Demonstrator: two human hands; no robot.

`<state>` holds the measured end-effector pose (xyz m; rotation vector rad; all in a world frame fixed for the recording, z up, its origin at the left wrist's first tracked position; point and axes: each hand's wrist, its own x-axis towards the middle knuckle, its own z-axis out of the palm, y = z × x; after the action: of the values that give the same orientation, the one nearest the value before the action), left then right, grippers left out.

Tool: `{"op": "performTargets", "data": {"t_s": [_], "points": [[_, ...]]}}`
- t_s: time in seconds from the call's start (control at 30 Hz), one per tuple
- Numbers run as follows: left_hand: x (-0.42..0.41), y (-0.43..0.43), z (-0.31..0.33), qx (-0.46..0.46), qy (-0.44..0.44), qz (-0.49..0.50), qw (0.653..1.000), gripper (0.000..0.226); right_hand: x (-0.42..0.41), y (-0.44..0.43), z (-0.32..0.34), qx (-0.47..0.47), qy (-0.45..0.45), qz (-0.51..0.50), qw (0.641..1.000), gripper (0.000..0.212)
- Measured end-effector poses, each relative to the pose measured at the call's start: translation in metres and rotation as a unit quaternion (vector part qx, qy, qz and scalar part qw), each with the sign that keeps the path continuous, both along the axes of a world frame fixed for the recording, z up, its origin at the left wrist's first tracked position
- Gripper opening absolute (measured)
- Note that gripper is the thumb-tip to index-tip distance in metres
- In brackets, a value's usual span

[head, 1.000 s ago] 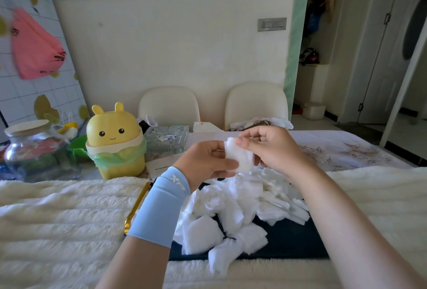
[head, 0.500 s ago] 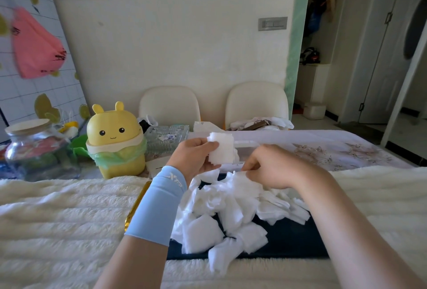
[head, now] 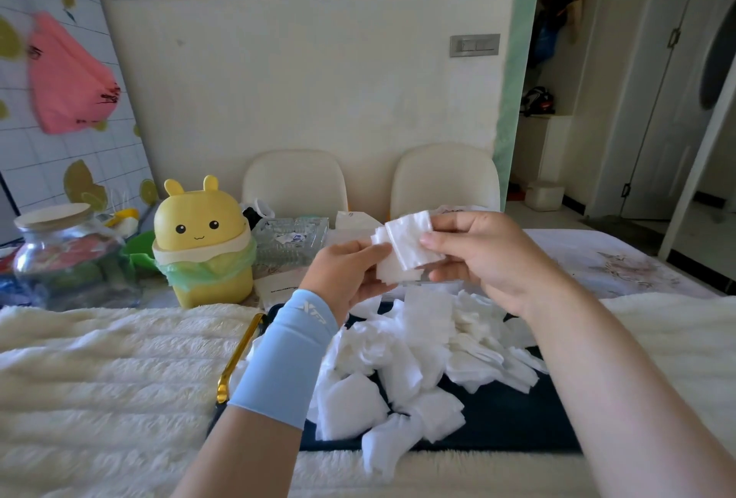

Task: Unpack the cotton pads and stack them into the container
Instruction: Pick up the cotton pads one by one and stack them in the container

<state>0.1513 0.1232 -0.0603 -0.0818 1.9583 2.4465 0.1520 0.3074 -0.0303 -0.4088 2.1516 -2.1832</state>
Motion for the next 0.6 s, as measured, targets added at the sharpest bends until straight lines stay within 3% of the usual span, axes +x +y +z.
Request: {"op": "performTargets", "data": {"t_s": [0.3, 0.5, 0.6], "points": [[0.004, 0.005, 0.002, 0.025, 0.004, -0.068, 0.997, 0.016, -0.003, -0.011, -0.012, 0.113, 0.018, -0.143, 0.983, 0.007], [0.004, 0.006, 0.001, 0.009, 0.001, -0.063, 0.998, 0.021, -0.004, -0.012, -0.010, 0.060, 0.002, -0.133, 0.989, 0.009], [0.005, 0.006, 0.002, 0.029, 0.007, -0.074, 0.997, 0.026, -0.008, -0.015, -0.015, 0.078, 0.013, -0.151, 0.985, 0.010]]}}
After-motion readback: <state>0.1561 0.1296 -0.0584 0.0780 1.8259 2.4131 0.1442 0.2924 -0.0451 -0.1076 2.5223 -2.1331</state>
